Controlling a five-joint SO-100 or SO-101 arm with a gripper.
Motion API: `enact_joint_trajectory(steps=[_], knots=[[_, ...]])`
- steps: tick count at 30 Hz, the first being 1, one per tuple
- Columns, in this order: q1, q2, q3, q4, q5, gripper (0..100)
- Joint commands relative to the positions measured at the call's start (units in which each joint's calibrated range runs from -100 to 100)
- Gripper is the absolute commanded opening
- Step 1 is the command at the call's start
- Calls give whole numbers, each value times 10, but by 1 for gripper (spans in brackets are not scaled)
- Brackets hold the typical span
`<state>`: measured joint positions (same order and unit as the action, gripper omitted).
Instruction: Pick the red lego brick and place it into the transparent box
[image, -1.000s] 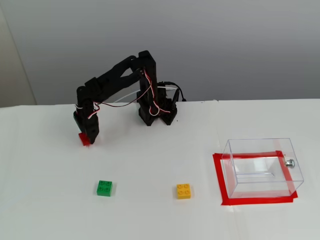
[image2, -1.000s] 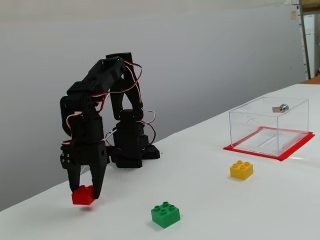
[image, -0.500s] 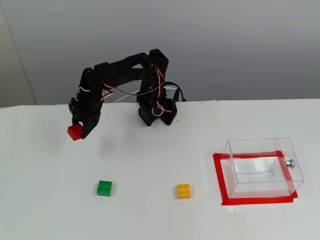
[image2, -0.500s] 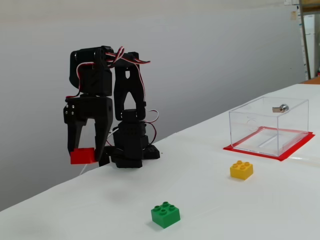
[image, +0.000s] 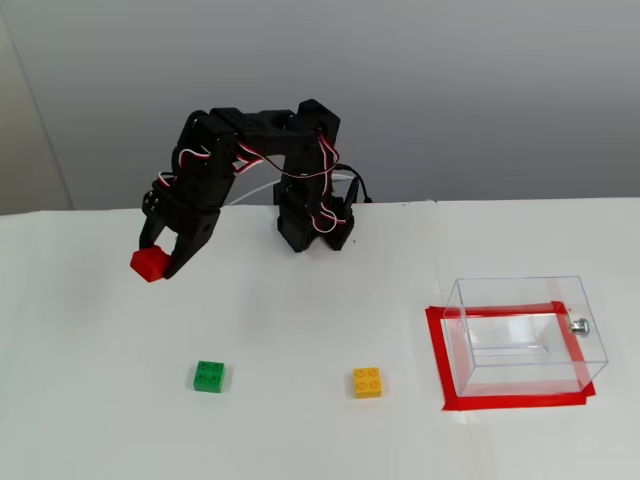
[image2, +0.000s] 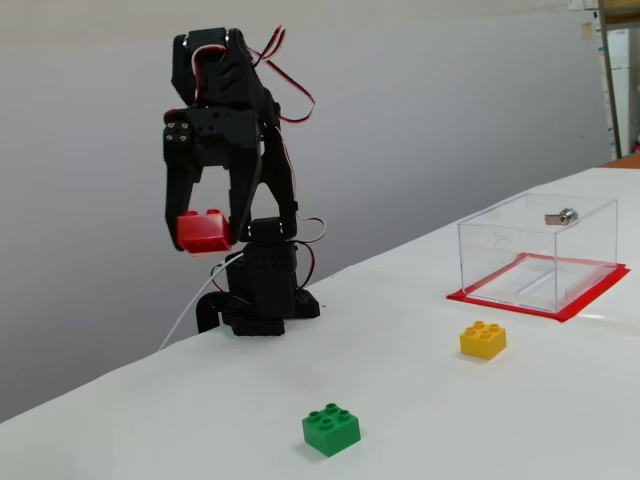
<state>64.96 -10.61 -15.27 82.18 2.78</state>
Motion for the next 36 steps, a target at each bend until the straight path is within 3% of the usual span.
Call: enact_joint_trajectory(steps=[1,16,27,36], knots=[[-50,-22,-37,2,0,7],[-285,-24,-38,4,0,7],[-528,-33,-38,71,0,7],[-740,-67,-34,66,0,7]])
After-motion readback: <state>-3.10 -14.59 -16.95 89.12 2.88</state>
